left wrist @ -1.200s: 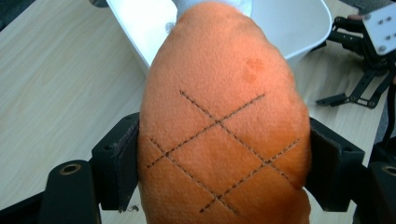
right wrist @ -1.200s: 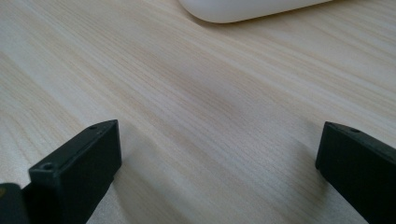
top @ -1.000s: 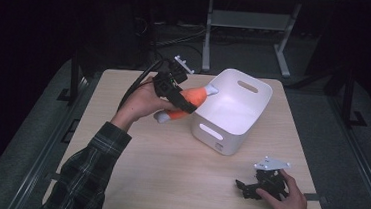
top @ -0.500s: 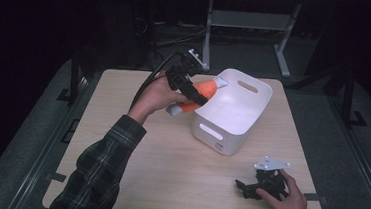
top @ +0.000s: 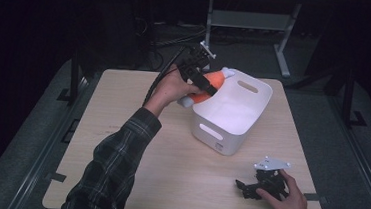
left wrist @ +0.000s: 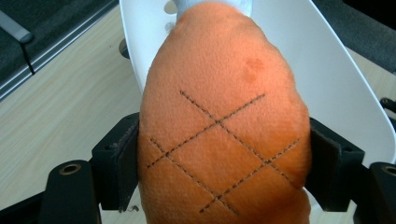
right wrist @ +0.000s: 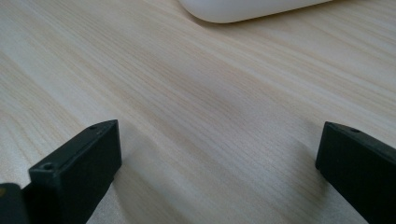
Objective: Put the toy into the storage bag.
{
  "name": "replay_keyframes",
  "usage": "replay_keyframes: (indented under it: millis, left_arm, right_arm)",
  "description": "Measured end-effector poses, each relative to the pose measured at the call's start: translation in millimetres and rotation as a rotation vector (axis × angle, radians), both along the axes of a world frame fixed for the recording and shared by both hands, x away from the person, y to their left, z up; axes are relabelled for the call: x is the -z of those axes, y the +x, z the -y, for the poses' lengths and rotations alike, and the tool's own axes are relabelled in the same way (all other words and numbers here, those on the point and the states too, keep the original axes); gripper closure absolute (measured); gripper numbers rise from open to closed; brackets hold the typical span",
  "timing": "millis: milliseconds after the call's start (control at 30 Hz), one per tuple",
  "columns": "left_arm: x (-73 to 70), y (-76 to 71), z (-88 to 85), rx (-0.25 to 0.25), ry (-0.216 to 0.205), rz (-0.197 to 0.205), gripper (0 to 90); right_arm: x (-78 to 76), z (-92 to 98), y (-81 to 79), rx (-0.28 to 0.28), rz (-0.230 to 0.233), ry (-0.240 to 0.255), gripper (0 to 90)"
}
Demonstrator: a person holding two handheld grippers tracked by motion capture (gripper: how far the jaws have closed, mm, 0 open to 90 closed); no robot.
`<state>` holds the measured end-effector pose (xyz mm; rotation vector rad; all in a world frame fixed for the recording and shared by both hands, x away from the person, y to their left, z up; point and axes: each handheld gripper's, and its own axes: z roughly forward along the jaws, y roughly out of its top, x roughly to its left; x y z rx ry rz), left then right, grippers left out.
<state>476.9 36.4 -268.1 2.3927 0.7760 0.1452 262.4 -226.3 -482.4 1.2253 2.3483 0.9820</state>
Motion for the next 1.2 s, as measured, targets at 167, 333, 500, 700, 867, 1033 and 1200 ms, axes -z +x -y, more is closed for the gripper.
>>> replay_keyframes:
  millis: [167,333,500,700,867,1033,1200]
  left_arm:
    - [-1.1,7.5,8.1,-0.018,-0.008,0.003,23.1]
    - [2.9,13.5,22.6,-0.023,-0.016,-0.004,23.1]
    - [8.6,16.4,31.8,-0.031,-0.015,-0.013,23.1]
    - [18.9,20.5,42.2,-0.039,-0.006,-0.029,22.9]
    - [29.4,22.8,49.5,-0.041,0.016,-0.04,22.4]
    - [35.8,24.3,50.0,-0.057,0.03,-0.044,21.8]
    - [40.6,26.2,51.1,-0.062,0.027,-0.052,20.9]
  right_arm:
    - [0.0,0.0,0.1,0.0,0.0,0.0,0.0]
    - [0.0,0.1,0.1,0.0,0.0,0.0,0.0]
    - [0.0,0.0,0.1,0.0,0.0,-0.001,0.0]
    - [-0.1,0.0,0.0,-0.001,-0.002,-0.002,0.0]
    - [-0.1,-0.1,0.0,-0.002,-0.001,-0.002,0.0]
    - [-0.1,-0.2,0.1,-0.004,-0.003,0.0,0.0]
    - [0.0,-0.2,0.3,-0.006,-0.001,0.0,0.0]
